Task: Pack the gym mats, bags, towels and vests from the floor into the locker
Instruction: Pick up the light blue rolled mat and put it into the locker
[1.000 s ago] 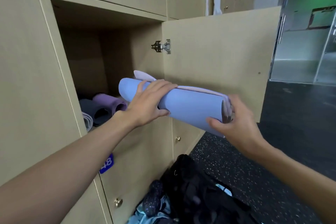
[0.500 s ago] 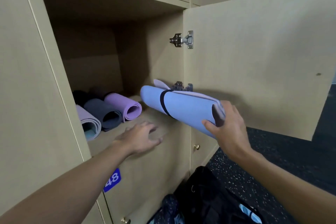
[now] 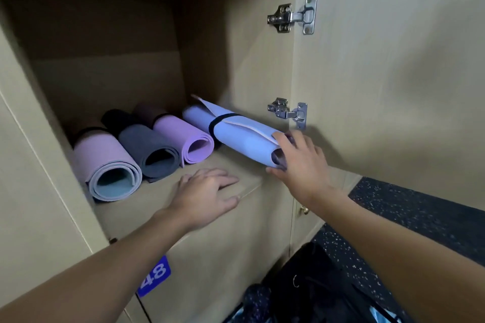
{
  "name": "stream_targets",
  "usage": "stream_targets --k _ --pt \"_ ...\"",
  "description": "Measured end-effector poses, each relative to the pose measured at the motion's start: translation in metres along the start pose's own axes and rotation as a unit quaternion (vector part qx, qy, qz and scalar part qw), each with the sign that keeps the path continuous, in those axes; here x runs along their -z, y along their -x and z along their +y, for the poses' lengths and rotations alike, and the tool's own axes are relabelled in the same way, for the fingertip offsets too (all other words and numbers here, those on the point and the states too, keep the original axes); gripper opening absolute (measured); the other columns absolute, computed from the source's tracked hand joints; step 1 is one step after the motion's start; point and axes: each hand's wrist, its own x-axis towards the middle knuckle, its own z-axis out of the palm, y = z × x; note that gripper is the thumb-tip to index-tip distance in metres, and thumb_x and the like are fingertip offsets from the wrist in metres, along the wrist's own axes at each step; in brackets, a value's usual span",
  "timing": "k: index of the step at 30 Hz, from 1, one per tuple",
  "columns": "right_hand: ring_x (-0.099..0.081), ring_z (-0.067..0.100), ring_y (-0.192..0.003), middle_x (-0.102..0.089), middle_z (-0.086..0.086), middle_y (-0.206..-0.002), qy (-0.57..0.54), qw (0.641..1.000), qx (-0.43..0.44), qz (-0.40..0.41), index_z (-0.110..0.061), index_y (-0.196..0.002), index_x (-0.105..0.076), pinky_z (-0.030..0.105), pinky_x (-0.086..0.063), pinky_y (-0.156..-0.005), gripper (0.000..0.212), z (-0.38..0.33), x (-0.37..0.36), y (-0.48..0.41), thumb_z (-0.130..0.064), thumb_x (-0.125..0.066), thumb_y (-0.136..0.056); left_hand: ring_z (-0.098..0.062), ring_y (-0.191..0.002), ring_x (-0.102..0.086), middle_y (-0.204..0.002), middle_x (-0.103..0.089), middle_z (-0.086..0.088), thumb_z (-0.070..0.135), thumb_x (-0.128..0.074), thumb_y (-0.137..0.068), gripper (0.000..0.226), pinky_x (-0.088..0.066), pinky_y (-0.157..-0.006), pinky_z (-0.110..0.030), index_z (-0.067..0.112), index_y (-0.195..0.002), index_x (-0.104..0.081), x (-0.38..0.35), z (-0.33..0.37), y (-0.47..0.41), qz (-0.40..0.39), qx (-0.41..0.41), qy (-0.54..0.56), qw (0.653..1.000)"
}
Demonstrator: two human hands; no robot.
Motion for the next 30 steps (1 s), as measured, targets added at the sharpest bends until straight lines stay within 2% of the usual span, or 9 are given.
stream_targets --k 5,10,15,17,20,22,24,27,30 --pt "-0.027 0.023 -0.138 -0.030 0.001 -0.149 -0.013 0.997 0.069 -0.041 -0.032 -0.143 -0.039 0.039 -0.030 -0.108 0.067 -0.009 -0.028 -0.029 -0.051 -0.068 -0.086 -0.004 -0.139 -0.032 -0.149 -0.043 0.022 0.061 -0.055 -0.090 0.049 -0.022 -0.111 -0.036 0.048 -0.137 -0.052 -0.001 -0.001 0.000 0.003 0.007 0.007 1.000" --pt "-0.019 0.022 -0.144 -0.031 -0.004 -0.153 -0.051 0.996 0.067 -0.034 -0.035 -0.145 -0.041 0.041 -0.018 -0.115 0.068 -0.011 -0.044 -0.044 -0.055 -0.065 -0.086 -0.004 -0.139 -0.030 -0.150 -0.042 0.021 0.061 -0.055 -0.090 0.050 -0.023 -0.114 -0.038 0.049 -0.137 -0.051 -0.002 0.000 0.000 0.001 0.008 0.011 1.000" --pt "-0.010 0.024 -0.149 -0.025 -0.003 -0.158 -0.060 0.993 0.078 -0.073 -0.036 -0.145 -0.041 0.042 -0.017 -0.116 0.067 -0.028 -0.064 -0.065 -0.056 -0.065 -0.086 -0.003 -0.138 -0.031 -0.148 -0.043 0.023 0.061 -0.055 -0.089 0.049 -0.024 -0.114 -0.040 0.048 -0.136 -0.053 -0.002 -0.002 0.001 0.004 0.008 0.014 1.000" --pt "-0.012 0.025 -0.148 -0.025 0.001 -0.159 -0.099 0.992 0.062 -0.039 -0.034 -0.145 -0.044 0.042 -0.017 -0.116 0.066 -0.033 -0.068 -0.067 -0.053 -0.067 -0.086 -0.002 -0.138 -0.031 -0.147 -0.043 0.024 0.062 -0.055 -0.089 0.049 -0.025 -0.113 -0.040 0.048 -0.136 -0.053 -0.002 -0.002 0.001 0.006 0.005 0.018 1.000" --pt "-0.021 0.027 -0.141 -0.021 0.005 -0.156 -0.187 0.981 -0.041 0.035 -0.031 -0.142 -0.046 0.043 -0.025 -0.113 0.065 -0.033 -0.071 -0.059 -0.048 -0.069 -0.085 -0.002 -0.138 -0.032 -0.147 -0.043 0.024 0.061 -0.055 -0.089 0.049 -0.024 -0.113 -0.039 0.047 -0.136 -0.054 -0.003 -0.002 0.001 0.010 0.003 0.020 1.000" --pt "-0.029 0.034 -0.134 -0.018 0.005 -0.155 -0.235 0.969 -0.080 0.017 -0.028 -0.144 -0.041 0.043 -0.031 -0.111 0.067 -0.028 -0.078 -0.056 -0.044 -0.069 -0.086 -0.002 -0.137 -0.032 -0.147 -0.043 0.024 0.061 -0.055 -0.089 0.049 -0.024 -0.113 -0.039 0.047 -0.136 -0.054 -0.003 -0.001 0.001 0.011 0.002 0.019 1.000" --pt "-0.034 0.037 -0.132 -0.013 0.004 -0.158 -0.242 0.968 -0.069 -0.012 -0.030 -0.148 -0.036 0.045 -0.033 -0.111 0.070 -0.025 -0.086 -0.058 -0.045 -0.068 -0.088 -0.002 -0.137 -0.032 -0.146 -0.043 0.024 0.061 -0.055 -0.089 0.049 -0.024 -0.113 -0.039 0.047 -0.136 -0.054 -0.003 -0.002 0.001 0.012 0.002 0.020 1.000" --pt "-0.032 0.032 -0.139 -0.006 -0.004 -0.163 -0.200 0.976 -0.054 -0.071 -0.042 -0.152 -0.025 0.051 -0.030 -0.110 0.073 -0.028 -0.092 -0.069 -0.054 -0.062 -0.090 -0.002 -0.137 -0.031 -0.147 -0.042 0.024 0.061 -0.055 -0.089 0.049 -0.022 -0.114 -0.039 0.047 -0.136 -0.053 -0.003 -0.003 0.001 0.009 0.000 0.029 1.000" --pt "-0.028 0.027 -0.143 0.003 -0.011 -0.166 -0.174 0.977 -0.037 -0.121 -0.046 -0.154 -0.015 0.051 -0.025 -0.108 0.072 -0.030 -0.093 -0.079 -0.057 -0.054 -0.094 -0.001 -0.137 -0.030 -0.147 -0.042 0.023 0.061 -0.055 -0.089 0.048 -0.022 -0.114 -0.038 0.047 -0.136 -0.054 -0.003 -0.004 0.002 0.010 -0.005 0.033 0.999"
